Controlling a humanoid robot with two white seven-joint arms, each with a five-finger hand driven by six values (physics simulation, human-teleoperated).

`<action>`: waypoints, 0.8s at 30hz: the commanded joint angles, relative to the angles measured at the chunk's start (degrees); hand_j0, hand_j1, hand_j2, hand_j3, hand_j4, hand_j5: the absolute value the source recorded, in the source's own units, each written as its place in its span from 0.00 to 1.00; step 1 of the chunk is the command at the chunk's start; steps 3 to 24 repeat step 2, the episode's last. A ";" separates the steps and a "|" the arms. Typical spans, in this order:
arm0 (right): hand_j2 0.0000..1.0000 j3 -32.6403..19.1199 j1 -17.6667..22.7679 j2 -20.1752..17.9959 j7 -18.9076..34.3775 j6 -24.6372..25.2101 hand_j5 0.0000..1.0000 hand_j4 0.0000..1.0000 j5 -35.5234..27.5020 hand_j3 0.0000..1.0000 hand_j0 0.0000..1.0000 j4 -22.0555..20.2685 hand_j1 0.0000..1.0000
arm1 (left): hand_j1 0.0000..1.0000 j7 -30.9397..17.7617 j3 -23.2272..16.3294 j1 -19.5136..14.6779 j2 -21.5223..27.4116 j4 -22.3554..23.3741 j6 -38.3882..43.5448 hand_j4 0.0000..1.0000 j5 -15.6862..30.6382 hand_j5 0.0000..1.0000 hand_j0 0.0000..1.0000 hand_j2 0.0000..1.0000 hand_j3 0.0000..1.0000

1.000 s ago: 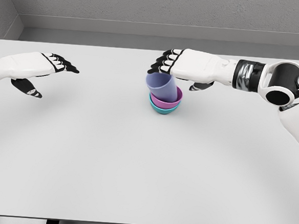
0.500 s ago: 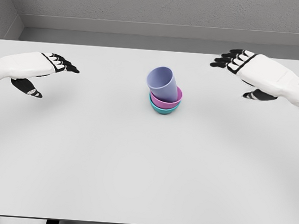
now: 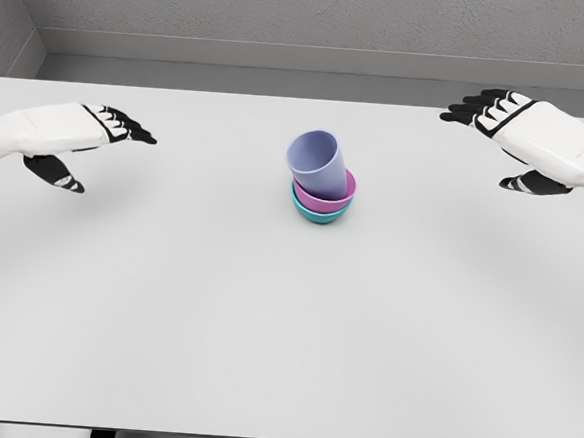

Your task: Stacking bowl and cup with both arms

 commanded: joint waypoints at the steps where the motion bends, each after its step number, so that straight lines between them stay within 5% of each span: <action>1: 1.00 -0.03 0.00 -0.02 -0.03 0.17 1.00 1.00 -0.33 1.00 1.00 0.11 1.00 | 1.00 0.03 0.04 0.00 0.05 0.13 0.13 1.00 0.34 1.00 1.00 1.00 1.00; 24: 1.00 -0.03 0.00 -0.02 -0.03 0.17 1.00 1.00 -0.33 1.00 1.00 0.11 1.00 | 1.00 0.03 0.12 0.00 0.05 0.13 0.13 1.00 0.34 1.00 1.00 1.00 1.00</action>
